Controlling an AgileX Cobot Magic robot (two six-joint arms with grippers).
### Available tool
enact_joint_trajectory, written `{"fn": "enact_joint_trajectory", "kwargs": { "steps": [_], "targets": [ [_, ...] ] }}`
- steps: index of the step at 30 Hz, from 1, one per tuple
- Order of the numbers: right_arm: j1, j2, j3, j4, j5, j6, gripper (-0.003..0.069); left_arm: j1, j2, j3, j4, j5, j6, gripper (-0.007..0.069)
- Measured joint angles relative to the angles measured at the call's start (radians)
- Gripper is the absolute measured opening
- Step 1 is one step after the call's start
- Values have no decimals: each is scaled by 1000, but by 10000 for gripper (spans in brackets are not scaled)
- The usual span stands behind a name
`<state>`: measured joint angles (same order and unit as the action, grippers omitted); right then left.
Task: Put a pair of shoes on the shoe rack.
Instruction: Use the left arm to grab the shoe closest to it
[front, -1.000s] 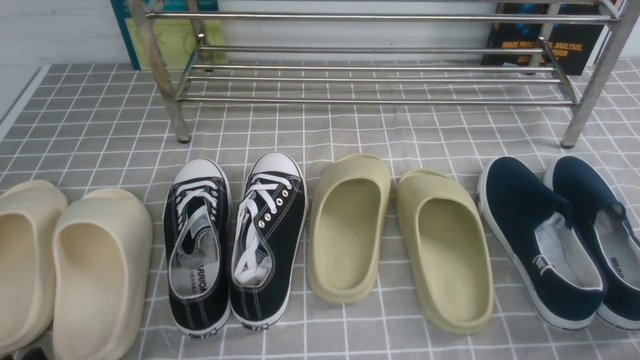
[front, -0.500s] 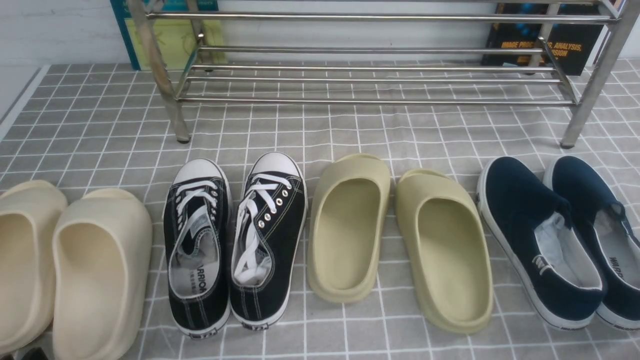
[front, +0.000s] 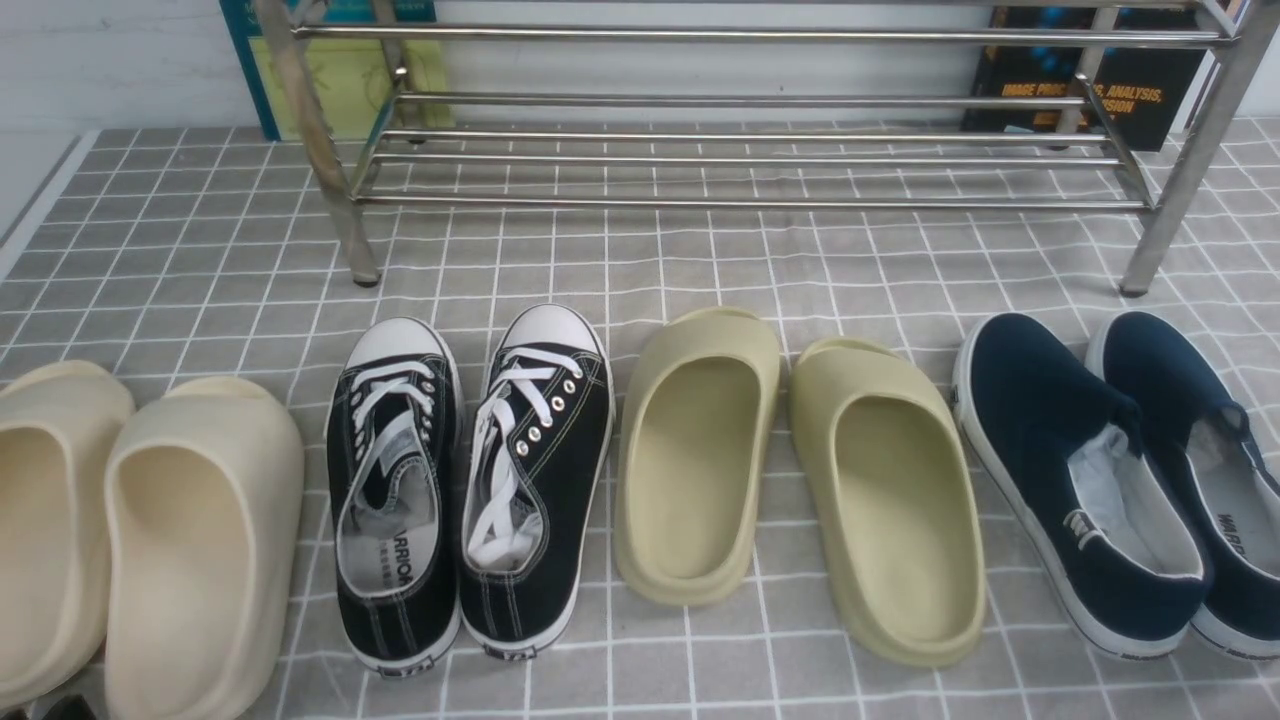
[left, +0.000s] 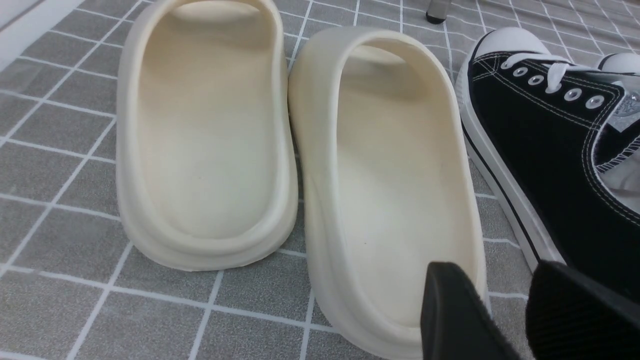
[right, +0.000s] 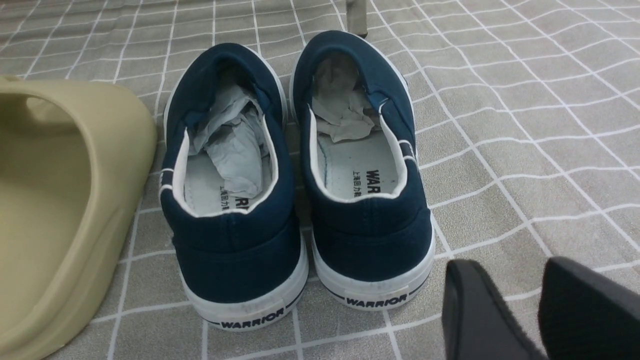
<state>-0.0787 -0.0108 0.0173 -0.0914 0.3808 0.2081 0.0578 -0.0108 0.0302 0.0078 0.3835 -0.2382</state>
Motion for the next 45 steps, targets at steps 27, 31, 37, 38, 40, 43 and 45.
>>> {"fn": "enact_joint_trajectory", "kwargs": {
  "steps": [27,31,37,38,40,43,45],
  "targets": [
    [0,0,0,0,0,0,239,0,0,0,-821,-66,-139,239],
    [0,0,0,0,0,0,239,0,0,0,-920,-76,-150,239],
    [0,0,0,0,0,0,239,0,0,0,-935,-87,-150,239],
    [0,0,0,0,0,0,239,0,0,0,-936,-87,-144,239],
    [0,0,0,0,0,0,239,0,0,0,-939,-87,-129,239],
    [0,0,0,0,0,0,239,0,0,-26,-935,-75,-105,237],
    [0,0,0,0,0,0,239,0,0,-116,-886,-37,-43,223]
  ]
}}
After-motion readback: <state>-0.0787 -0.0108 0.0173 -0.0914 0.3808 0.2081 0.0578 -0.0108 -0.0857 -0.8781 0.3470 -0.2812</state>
